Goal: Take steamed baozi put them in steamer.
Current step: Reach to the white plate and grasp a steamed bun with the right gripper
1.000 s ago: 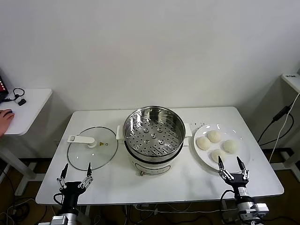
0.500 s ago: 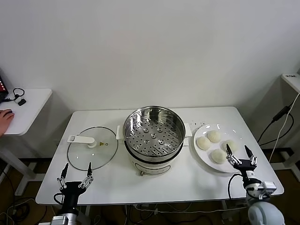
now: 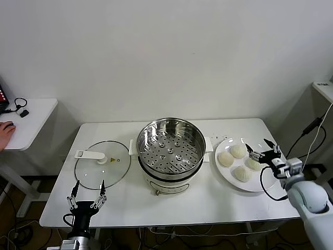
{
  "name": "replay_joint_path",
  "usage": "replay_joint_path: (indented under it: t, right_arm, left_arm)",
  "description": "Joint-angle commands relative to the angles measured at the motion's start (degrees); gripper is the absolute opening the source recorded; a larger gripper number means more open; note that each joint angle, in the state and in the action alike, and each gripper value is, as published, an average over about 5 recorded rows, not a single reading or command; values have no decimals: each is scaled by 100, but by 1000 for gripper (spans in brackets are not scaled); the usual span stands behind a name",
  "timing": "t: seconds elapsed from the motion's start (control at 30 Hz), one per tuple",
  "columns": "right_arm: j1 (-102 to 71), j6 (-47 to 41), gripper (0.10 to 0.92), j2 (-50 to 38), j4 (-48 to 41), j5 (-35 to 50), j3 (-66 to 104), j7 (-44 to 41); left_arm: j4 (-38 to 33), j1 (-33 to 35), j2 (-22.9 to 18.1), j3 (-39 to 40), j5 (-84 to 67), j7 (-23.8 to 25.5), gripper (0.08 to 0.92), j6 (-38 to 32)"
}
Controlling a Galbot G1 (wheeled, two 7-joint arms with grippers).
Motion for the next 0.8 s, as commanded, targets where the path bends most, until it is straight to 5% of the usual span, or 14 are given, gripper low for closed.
replay_joint_path:
  t: [0.03, 0.33, 0.8]
  right_arm:
    - [2424, -738, 823, -1278, -511, -678, -2269, -1420]
    - [6405, 54, 823, -1747, -1608, -782, -6935, -3458]
    - [9724, 2359, 823, -530, -3255, -1258, -11181, -5262]
  left_arm:
    - [10, 14, -254, 36, 101, -1, 823, -57]
    - [26, 106, -257, 100, 307, 23, 823, -225]
    - [189, 126, -280, 125, 566, 64, 823, -446]
